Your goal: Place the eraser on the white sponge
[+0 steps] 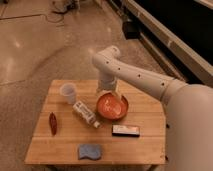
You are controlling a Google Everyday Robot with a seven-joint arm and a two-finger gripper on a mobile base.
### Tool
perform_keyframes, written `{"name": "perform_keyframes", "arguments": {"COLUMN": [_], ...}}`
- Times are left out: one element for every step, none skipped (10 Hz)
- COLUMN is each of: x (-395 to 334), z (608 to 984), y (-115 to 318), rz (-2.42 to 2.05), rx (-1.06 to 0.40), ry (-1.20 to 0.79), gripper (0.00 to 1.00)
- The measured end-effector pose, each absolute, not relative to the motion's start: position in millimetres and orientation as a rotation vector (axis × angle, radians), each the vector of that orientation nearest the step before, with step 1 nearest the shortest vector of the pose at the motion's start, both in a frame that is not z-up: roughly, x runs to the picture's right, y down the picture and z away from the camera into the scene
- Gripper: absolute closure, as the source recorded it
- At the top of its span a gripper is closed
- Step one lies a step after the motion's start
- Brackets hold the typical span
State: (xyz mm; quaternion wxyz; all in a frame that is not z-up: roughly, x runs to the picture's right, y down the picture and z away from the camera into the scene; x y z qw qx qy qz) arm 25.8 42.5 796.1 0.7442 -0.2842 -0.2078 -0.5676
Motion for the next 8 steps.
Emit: {"name": "perform_keyframes", "arguments": {"x": [40.8,58.2,73.8,88.1,106.5,119.4,126.2,131.4], "z": [797.1,797.4,797.0,796.5,794.8,792.7,790.8,789.2], "y": [48.5,59.2,68.8,77.1,88.6,100.4,110.4,117.9], "rz": [-1.221,-1.182,-1.138,-1.093,-1.028,-0.963,-0.914,-0.872], "rx": [-0.640,-0.666,-0.686,-0.701,-0.716,-0.717,-0.714,-0.700], "ry": [-0.442,-0.432,-0.421,-0.408,-0.393,-0.383,-0.378,-0.374], "gripper": [0.20,0.20,0.20,0.20,0.20,0.20,0.20,0.20]}}
